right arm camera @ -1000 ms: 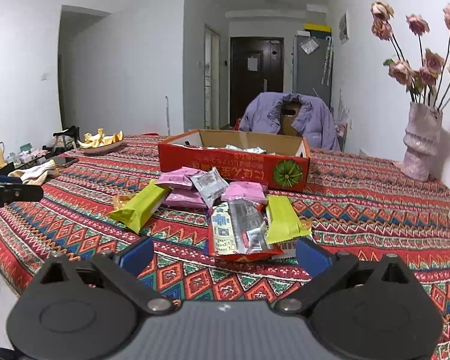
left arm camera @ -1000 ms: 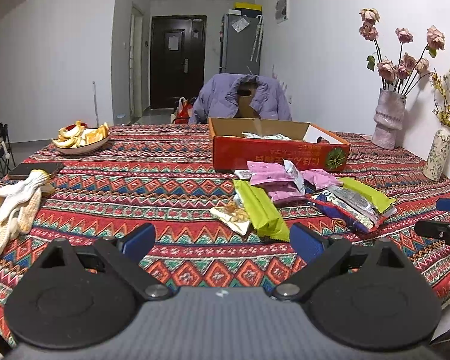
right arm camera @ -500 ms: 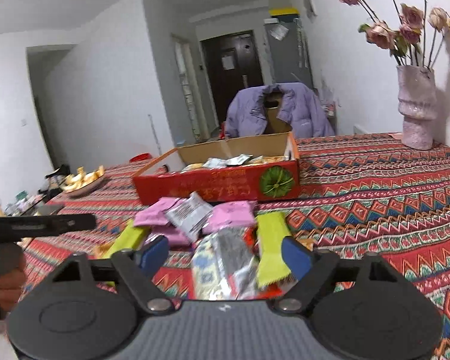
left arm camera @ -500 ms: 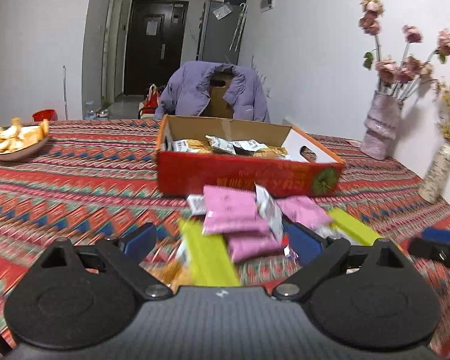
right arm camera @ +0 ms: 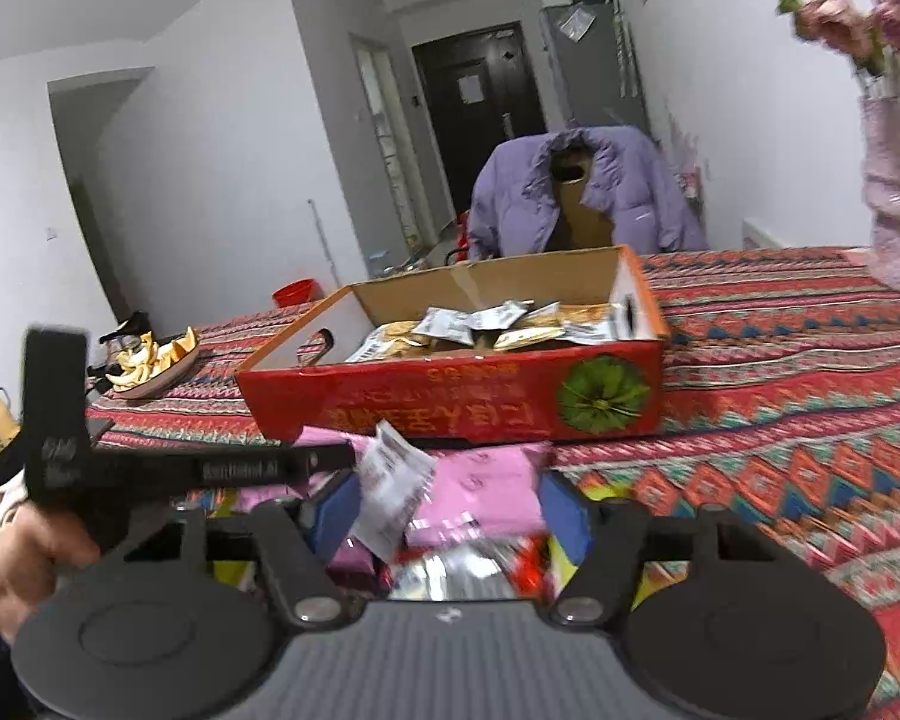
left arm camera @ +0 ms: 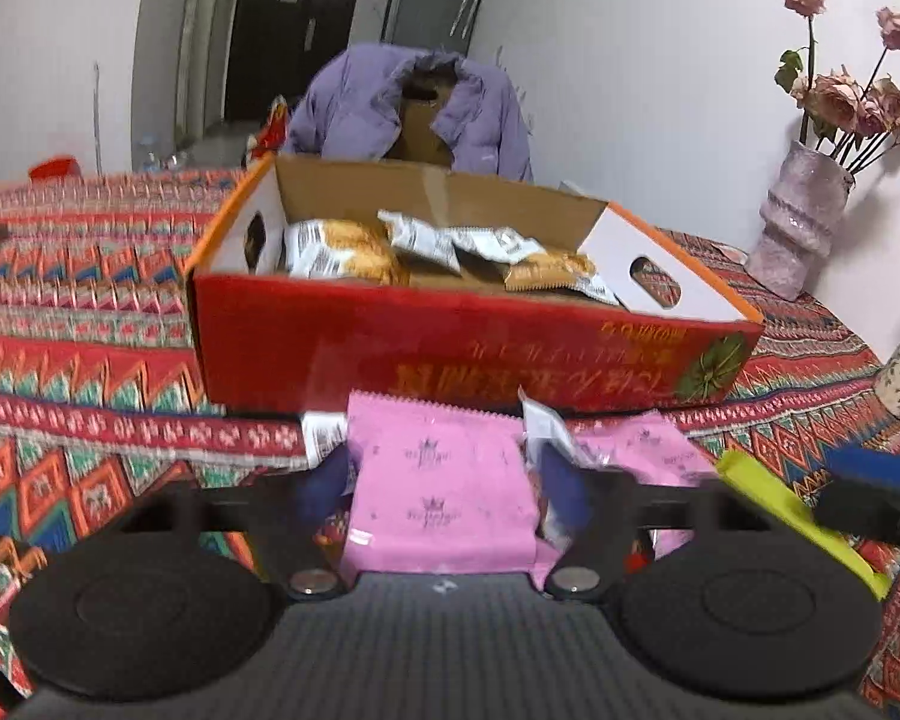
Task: Organize snacks
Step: 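Grasp a pink packet with the left gripper while the right grasps a white packet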
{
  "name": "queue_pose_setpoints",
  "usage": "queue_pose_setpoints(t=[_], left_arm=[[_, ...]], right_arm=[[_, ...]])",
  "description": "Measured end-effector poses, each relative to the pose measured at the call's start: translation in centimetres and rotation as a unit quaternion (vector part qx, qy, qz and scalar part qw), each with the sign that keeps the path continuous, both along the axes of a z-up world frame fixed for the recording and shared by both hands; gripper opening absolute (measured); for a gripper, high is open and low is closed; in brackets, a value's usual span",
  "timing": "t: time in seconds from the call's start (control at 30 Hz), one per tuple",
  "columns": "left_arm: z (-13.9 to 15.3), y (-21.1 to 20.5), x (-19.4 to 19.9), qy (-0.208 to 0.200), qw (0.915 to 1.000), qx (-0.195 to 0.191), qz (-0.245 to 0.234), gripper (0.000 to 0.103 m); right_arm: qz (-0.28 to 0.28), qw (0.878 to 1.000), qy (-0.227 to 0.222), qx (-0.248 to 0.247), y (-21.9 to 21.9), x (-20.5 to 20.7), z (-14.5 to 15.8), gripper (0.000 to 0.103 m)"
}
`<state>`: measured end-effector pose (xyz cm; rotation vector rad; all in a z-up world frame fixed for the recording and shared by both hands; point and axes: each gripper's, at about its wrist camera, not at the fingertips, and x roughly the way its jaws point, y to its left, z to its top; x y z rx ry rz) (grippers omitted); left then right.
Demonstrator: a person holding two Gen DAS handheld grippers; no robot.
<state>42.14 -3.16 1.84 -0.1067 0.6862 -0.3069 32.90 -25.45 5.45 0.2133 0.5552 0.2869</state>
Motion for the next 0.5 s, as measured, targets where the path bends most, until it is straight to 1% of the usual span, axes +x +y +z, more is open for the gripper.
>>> queue_pose_setpoints(t=[0.07, 0.13, 0.2, 0.27, 0.3, 0.33, 0.37, 0.4, 0.43, 0.5], left_arm=[[0.4, 0.8, -0.3, 0.005, 0.9999, -0.009, -0.003, 0.060], [1.5, 2.1, -1.5, -0.011, 0.9995, -0.031, 0.004, 0.060], [2.6, 3.7, -2.8, -0.026, 0.9985, -0.046, 0.016, 0.060], [3.4, 5.2, -3.8, -0.035, 0.9972, -0.054, 0.036, 0.060], [3.8, 6.0, -4.2, -0.038, 0.9966, -0.056, 0.047, 0.060], [4.1, 6.6, -4.5, -0.039, 0.9962, -0.055, 0.055, 0.060], [4.2, 7.3, -4.9, -0.040, 0.9958, -0.052, 0.064, 0.060], [4.5, 7.7, -5.0, -0.040, 0.9955, -0.049, 0.071, 0.060], [4.5, 8.0, -5.3, -0.040, 0.9953, -0.046, 0.076, 0.060], [4.6, 8.6, -5.8, -0.041, 0.9949, -0.040, 0.083, 0.060]], right_arm=[[0.011, 1.000, 0.011, 0.013, 0.6, 1.9, -0.4, 0.057], [0.027, 0.999, 0.025, 0.029, 1.5, 3.8, -1.0, 0.053], [0.047, 0.997, 0.044, 0.037, 2.9, 5.4, -1.8, 0.053], [0.052, 0.996, 0.070, 0.032, 4.5, 7.1, -2.8, 0.052], [0.052, 0.995, 0.079, 0.030, 5.0, 7.8, -3.2, 0.052], [0.048, 0.994, 0.087, 0.037, 5.4, 8.4, -3.7, 0.055], [0.038, 0.993, 0.095, 0.051, 5.6, 9.1, -4.1, 0.056], [0.033, 0.993, 0.097, 0.053, 5.9, 9.4, -4.3, 0.056], [0.029, 0.994, 0.098, 0.045, 6.3, 9.8, -4.4, 0.058], [0.028, 0.995, 0.094, 0.022, 7.2, 10.2, -4.5, 0.058]])
